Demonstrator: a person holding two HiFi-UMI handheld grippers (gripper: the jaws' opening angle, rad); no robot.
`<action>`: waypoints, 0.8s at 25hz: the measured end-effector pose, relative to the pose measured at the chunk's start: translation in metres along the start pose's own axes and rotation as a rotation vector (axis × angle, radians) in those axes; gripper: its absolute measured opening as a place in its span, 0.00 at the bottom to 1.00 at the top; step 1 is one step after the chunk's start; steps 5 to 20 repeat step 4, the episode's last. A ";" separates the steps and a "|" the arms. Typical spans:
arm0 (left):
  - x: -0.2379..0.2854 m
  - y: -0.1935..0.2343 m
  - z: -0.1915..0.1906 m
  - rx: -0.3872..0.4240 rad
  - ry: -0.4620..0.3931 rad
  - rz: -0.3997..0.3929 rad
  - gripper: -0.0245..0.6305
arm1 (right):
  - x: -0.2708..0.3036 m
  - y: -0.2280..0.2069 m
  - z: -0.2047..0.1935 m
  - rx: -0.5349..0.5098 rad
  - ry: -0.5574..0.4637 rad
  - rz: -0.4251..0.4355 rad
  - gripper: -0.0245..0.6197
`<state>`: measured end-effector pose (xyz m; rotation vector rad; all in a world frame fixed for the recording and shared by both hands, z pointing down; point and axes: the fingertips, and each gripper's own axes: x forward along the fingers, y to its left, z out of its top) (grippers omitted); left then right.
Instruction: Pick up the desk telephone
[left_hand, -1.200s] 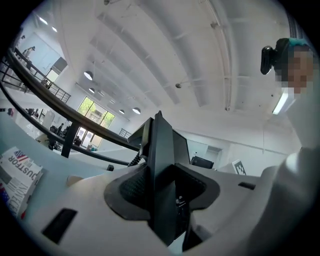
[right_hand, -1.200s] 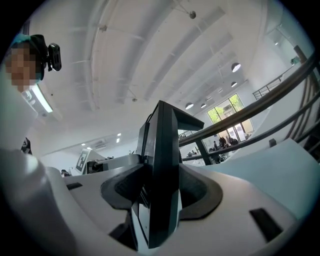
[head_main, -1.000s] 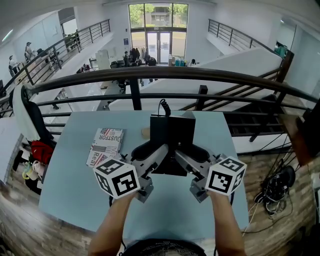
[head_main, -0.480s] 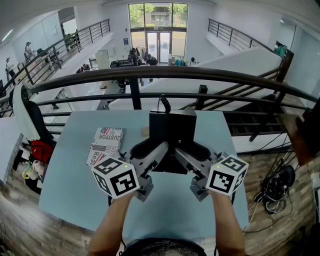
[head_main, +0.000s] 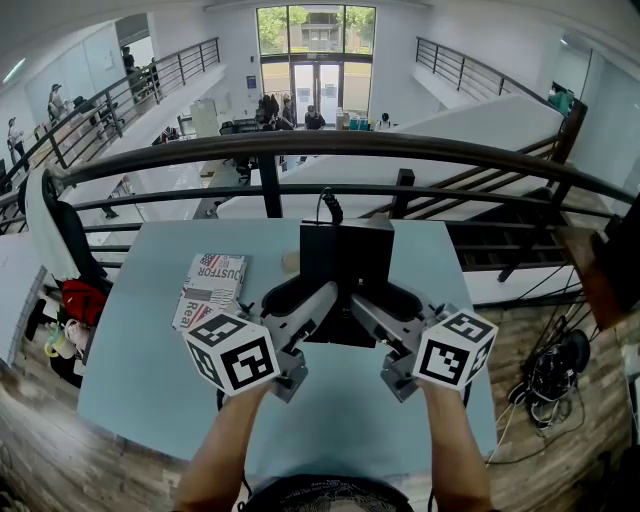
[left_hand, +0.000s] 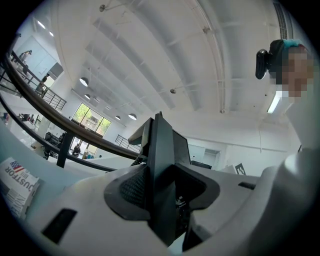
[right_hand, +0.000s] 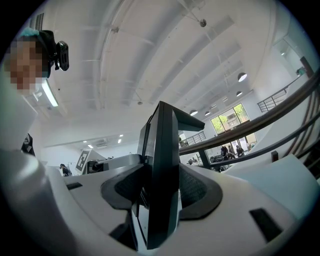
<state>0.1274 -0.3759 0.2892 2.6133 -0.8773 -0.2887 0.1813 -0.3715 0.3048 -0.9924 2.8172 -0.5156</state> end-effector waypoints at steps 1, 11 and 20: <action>0.001 0.000 0.000 -0.002 0.001 0.000 0.29 | 0.000 -0.001 0.000 0.001 0.000 -0.001 0.36; 0.002 0.001 -0.002 -0.008 0.003 -0.001 0.29 | 0.000 -0.002 -0.001 0.002 0.002 -0.003 0.36; 0.002 0.001 -0.002 -0.008 0.003 -0.001 0.29 | 0.000 -0.002 -0.001 0.002 0.002 -0.003 0.36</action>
